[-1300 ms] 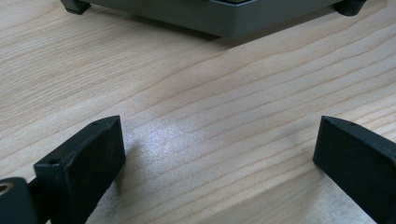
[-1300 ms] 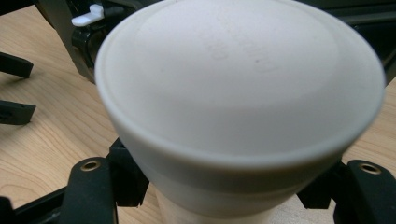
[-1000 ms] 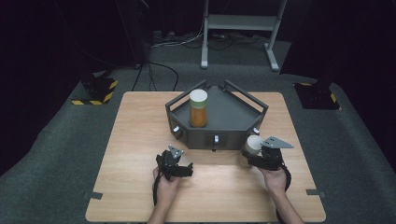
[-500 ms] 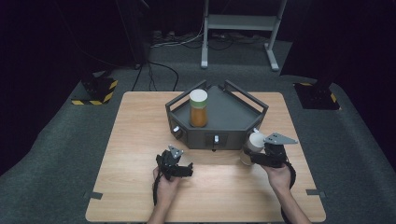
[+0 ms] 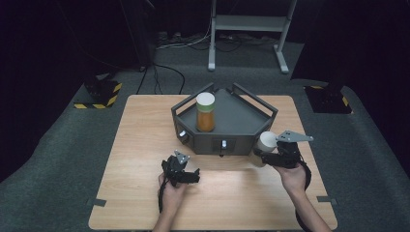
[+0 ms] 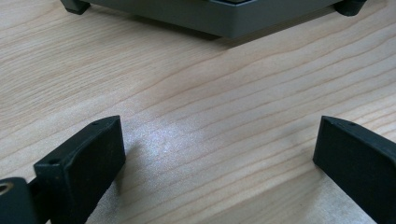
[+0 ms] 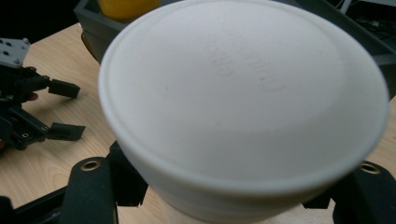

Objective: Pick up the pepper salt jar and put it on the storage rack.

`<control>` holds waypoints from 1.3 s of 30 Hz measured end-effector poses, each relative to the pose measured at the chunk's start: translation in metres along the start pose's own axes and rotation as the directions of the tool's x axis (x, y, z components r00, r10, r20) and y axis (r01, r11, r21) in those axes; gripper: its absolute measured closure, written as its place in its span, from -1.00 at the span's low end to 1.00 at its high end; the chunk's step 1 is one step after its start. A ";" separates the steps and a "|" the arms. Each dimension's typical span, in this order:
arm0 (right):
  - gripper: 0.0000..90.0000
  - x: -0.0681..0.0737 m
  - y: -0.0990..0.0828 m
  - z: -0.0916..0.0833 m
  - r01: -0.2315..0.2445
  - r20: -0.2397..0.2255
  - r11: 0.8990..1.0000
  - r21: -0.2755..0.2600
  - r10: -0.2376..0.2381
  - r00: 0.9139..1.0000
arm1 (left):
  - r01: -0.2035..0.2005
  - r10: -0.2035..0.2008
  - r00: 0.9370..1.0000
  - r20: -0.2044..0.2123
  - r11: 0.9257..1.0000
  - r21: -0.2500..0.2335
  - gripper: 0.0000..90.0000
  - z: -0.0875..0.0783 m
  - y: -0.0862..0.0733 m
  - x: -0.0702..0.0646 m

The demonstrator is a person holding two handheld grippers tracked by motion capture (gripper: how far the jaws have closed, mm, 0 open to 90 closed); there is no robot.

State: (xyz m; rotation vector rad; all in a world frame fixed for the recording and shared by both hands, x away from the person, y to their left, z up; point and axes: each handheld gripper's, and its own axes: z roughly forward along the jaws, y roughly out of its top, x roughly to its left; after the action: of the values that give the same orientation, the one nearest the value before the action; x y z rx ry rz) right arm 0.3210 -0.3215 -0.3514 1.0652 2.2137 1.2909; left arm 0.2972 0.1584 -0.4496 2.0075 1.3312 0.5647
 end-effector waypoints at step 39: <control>-0.24 -0.011 0.080 -0.012 0.007 -0.032 0.999 -0.034 -0.008 0.999 | 0.000 0.000 1.000 0.000 1.000 0.000 -0.95 0.000 0.000 0.000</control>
State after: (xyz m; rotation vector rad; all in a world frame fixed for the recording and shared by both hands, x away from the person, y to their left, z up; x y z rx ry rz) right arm 0.3546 -0.3129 -0.2772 1.0297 2.2088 1.3473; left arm 0.2971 0.1584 -0.4496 2.0078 1.3313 0.5648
